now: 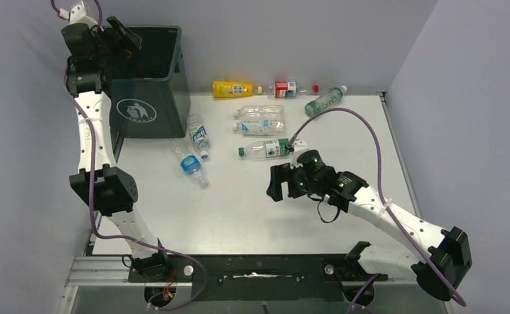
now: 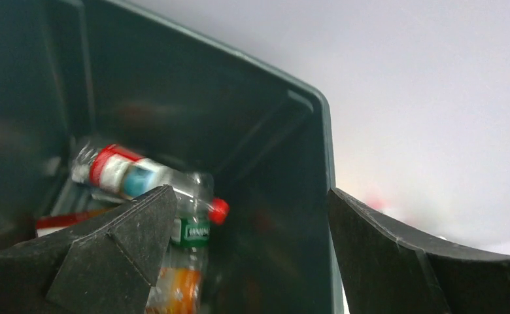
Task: Put the plastic bottles in the bin
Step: Place the plastic bottle in the trash bin, then pick up the plastic bottle at the center of the board.
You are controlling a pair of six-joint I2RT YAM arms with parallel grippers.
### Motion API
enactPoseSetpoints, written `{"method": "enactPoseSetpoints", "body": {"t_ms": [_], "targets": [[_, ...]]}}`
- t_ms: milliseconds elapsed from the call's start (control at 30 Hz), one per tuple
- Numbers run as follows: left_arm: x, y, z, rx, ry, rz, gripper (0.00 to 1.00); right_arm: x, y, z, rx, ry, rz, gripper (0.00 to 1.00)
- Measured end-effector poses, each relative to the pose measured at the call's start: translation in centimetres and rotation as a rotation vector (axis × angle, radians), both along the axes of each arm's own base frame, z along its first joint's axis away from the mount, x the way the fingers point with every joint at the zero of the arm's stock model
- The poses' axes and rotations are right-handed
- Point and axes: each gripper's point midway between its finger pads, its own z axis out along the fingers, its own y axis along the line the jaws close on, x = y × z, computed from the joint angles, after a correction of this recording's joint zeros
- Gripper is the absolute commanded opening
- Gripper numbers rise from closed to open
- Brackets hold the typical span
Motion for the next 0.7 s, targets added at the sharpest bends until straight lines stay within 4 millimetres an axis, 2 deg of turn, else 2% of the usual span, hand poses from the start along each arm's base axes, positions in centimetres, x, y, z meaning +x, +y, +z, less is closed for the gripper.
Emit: {"method": "enactPoseSetpoints", "body": {"t_ms": [67, 233, 300, 433, 567, 667, 700], "targets": [[-1.1, -0.7, -0.4, -0.018, 0.025, -0.023, 0.86, 0.7, -0.9, 0.1, -0.018, -0.002, -0.045, 0.98], [-4.6, -3.6, 0.5, -0.045, 0.032, -0.099, 0.86, 2.9, -4.1, 0.1, -0.071, 0.011, -0.204, 0.98], [-6.4, -5.7, 0.8, -0.044, 0.03, -0.14, 0.86, 3.6, -6.2, -0.4, -0.103, 0.03, -0.292, 0.99], [-9.9, -11.7, 0.2, -0.043, 0.037, -0.266, 0.87, 4.5, -10.5, -1.3, -0.158, 0.079, -0.481, 0.98], [-13.4, -17.7, -3.5, -0.054, 0.101, -0.404, 0.87, 4.8, -15.0, -1.6, -0.162, 0.106, -0.692, 0.97], [-14.9, -21.2, -7.5, -0.059, 0.18, -0.481, 0.87, 4.1, -18.4, -1.2, -0.158, 0.114, -0.884, 0.98], [-15.4, -22.3, -8.2, -0.058, 0.196, -0.508, 0.87, 3.8, -19.5, -1.0, -0.155, 0.113, -0.96, 0.98]]}}
